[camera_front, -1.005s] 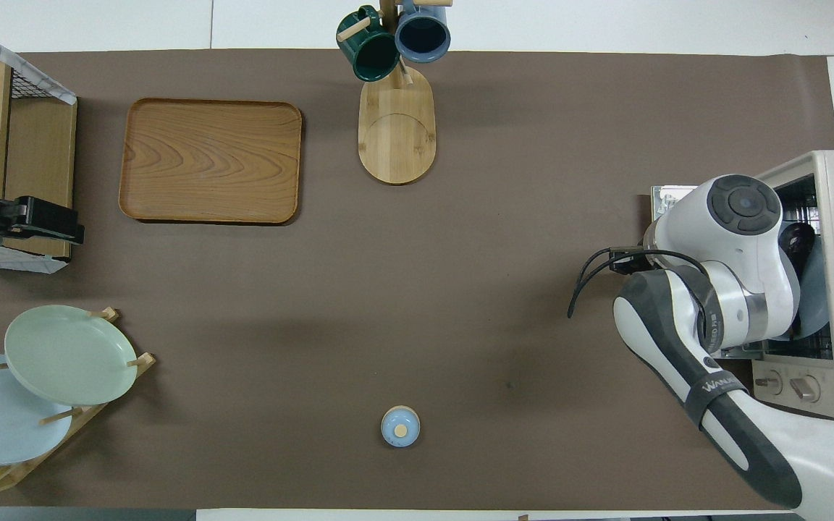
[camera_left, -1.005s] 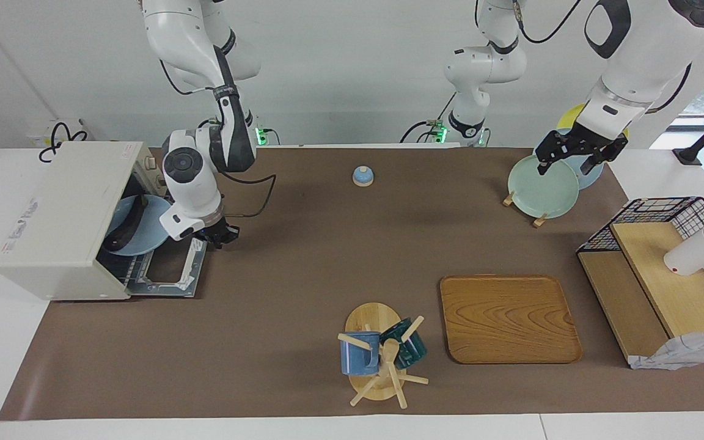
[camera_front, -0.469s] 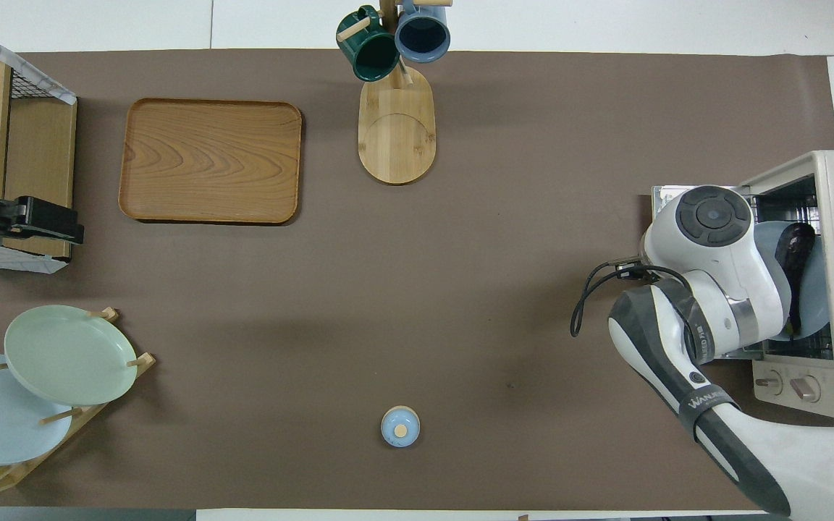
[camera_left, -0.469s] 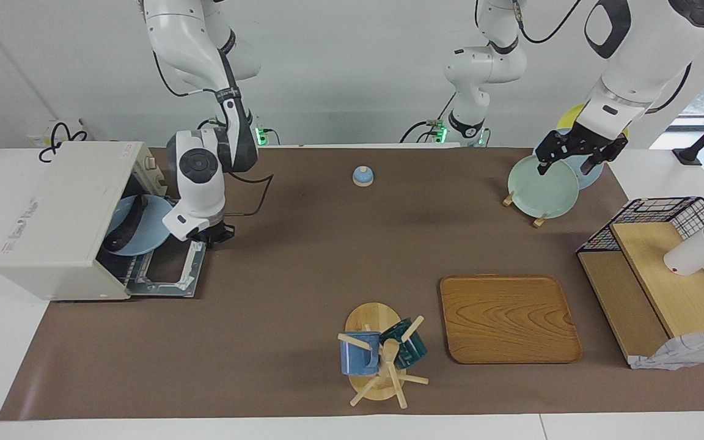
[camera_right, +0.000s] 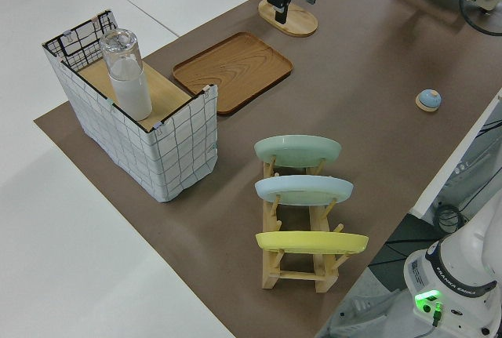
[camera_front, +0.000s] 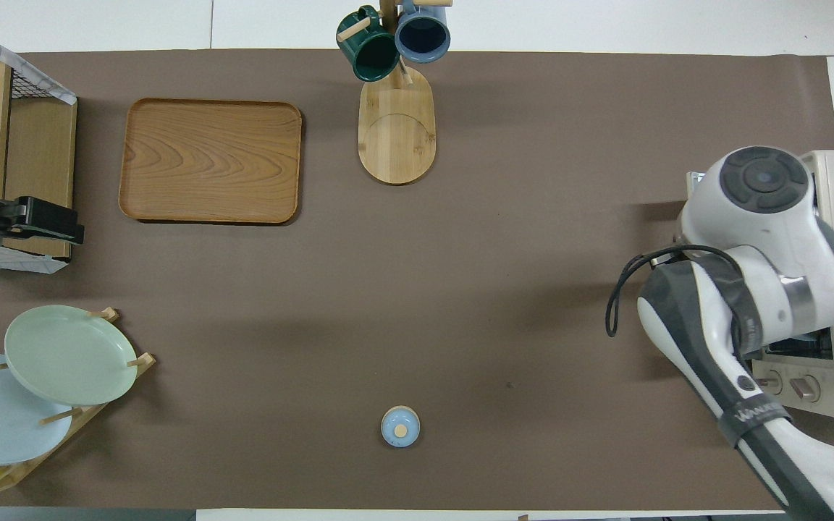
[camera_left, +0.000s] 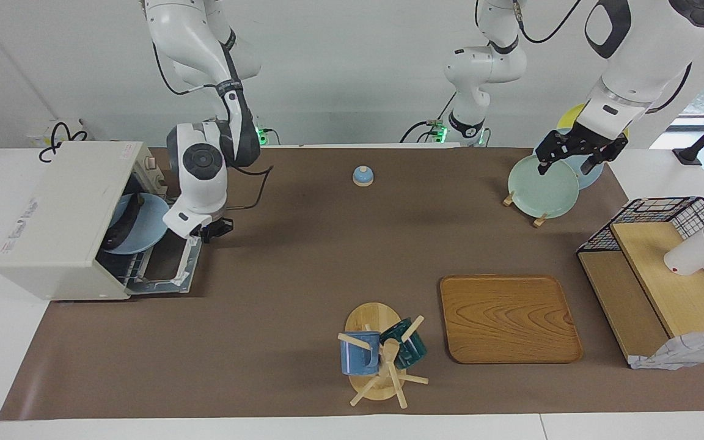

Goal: Put eggplant into oven

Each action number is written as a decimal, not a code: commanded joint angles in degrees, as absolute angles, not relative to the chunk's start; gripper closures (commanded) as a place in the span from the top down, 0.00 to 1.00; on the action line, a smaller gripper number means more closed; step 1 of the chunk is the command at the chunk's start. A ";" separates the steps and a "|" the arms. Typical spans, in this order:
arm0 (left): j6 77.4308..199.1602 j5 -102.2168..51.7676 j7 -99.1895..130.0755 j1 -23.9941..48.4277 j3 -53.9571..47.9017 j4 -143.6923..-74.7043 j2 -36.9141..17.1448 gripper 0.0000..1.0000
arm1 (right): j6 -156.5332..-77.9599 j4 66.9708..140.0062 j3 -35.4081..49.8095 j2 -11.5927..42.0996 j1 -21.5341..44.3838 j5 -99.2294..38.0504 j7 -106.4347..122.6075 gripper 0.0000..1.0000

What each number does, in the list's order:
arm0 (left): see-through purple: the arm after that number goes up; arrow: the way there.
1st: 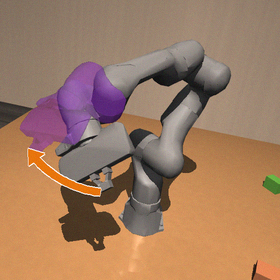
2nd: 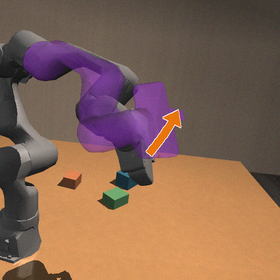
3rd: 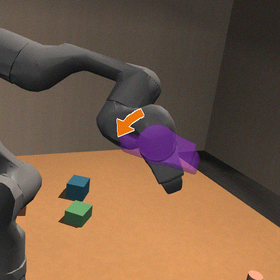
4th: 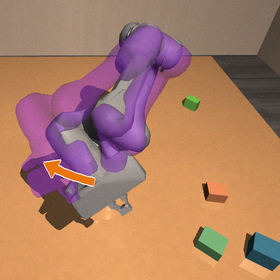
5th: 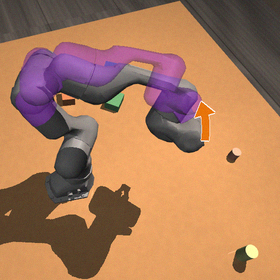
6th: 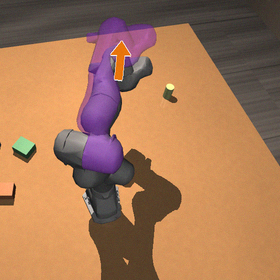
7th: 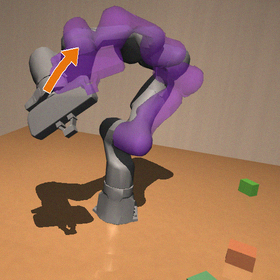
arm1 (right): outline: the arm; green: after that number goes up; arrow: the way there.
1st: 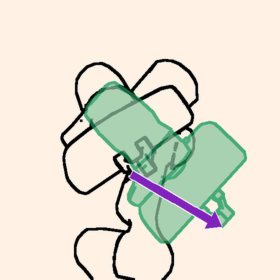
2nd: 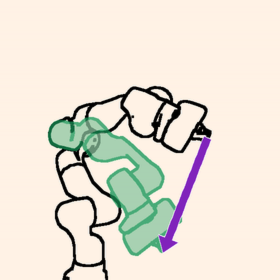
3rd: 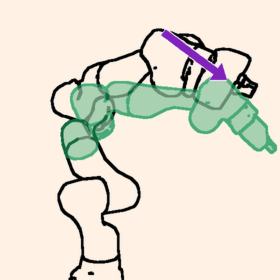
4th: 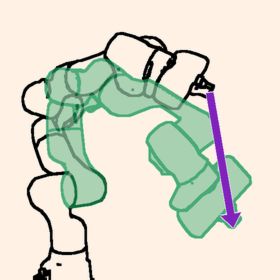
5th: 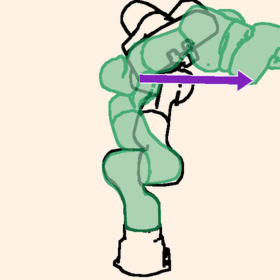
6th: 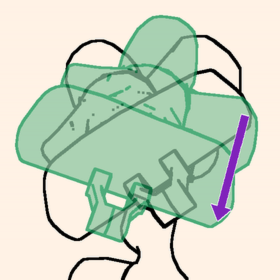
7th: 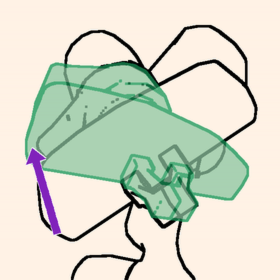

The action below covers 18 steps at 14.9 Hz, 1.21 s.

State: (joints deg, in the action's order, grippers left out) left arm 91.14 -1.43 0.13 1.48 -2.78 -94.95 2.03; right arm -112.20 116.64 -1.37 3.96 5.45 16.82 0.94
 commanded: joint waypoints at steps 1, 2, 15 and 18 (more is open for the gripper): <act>90.18 -0.53 -0.26 0.97 -3.08 -94.75 2.46 1.00 | -111.45 116.37 -2.63 2.12 -0.87 17.24 9.39 0.02; 90.09 -0.53 -0.18 0.97 -3.08 -94.75 2.46 1.00 | -110.49 116.37 -2.64 1.67 -2.01 16.88 10.62 0.04; 90.18 -0.53 -0.18 0.97 -3.08 -94.66 2.46 1.00 | -88.33 94.31 -2.73 -1.05 -4.48 1.50 13.55 0.50; 90.17 -0.53 -0.26 0.97 -3.08 -94.75 2.46 1.00 | -89.21 95.45 -2.72 -1.23 -3.78 1.58 8.10 1.00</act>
State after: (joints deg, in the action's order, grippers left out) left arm 91.14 -1.42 0.13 1.48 -2.78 -94.95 2.04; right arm -89.23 95.90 -2.94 -2.13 -3.86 2.75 11.41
